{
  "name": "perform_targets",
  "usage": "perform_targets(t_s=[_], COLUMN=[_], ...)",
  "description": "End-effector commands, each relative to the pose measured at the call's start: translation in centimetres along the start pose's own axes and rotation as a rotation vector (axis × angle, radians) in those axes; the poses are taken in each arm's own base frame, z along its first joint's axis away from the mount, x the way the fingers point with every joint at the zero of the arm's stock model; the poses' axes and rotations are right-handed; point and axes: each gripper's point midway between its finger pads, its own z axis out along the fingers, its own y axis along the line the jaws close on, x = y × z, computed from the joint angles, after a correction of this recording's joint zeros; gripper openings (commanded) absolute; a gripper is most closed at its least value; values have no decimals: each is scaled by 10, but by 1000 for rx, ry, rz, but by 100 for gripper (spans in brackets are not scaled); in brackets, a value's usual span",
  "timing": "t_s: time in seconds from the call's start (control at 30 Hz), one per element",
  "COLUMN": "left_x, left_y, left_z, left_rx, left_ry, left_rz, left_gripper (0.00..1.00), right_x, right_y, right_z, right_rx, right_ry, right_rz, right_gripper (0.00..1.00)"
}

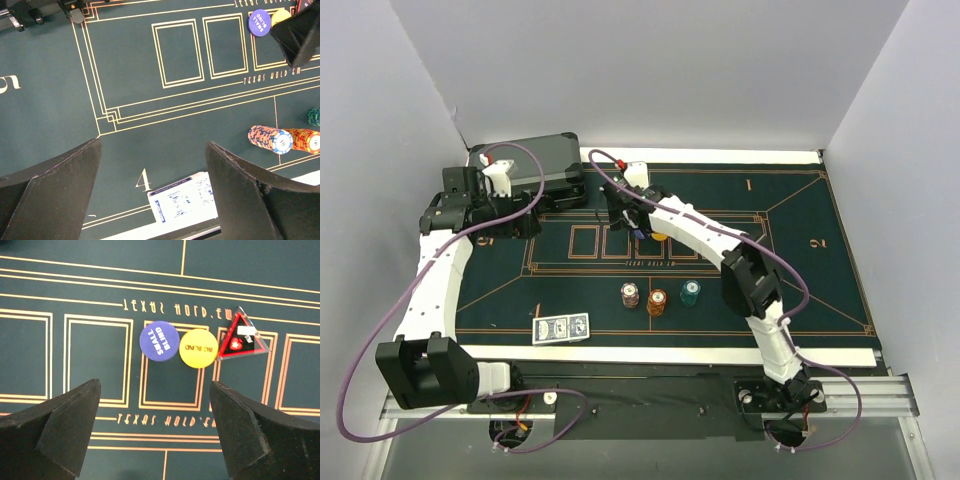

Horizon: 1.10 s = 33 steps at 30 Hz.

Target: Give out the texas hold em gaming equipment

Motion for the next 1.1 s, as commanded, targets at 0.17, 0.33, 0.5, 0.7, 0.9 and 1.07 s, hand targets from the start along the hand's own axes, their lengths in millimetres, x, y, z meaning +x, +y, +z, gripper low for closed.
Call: perform_targets(t_s=[0.17,0.33,0.5,0.7,0.9,1.07], left_x=[-31,-28,-25,-26,-27,-23], left_y=[-1,5,10,7,9,15], left_z=[-15,-15,-15,-19,-21,-21], left_rx=[20,16,8,20,17,8], left_ry=[-95,-92,-82,-85,-91,-85], left_rz=[8,-1,-13,-14,-17,-26], left_gripper=[96,96,96,96,96,96], right_x=[-9,-1,11,21,25,33], right_y=[9,6,9,16,14,13], right_z=[43,61,73,89,97,100], right_rx=[-34,-23,-30,-54,-47,-52], right_ry=[28,55,87,125,144,173], right_rz=[36,40,38,36,45,52], right_gripper=[79,78,78,75,74,66])
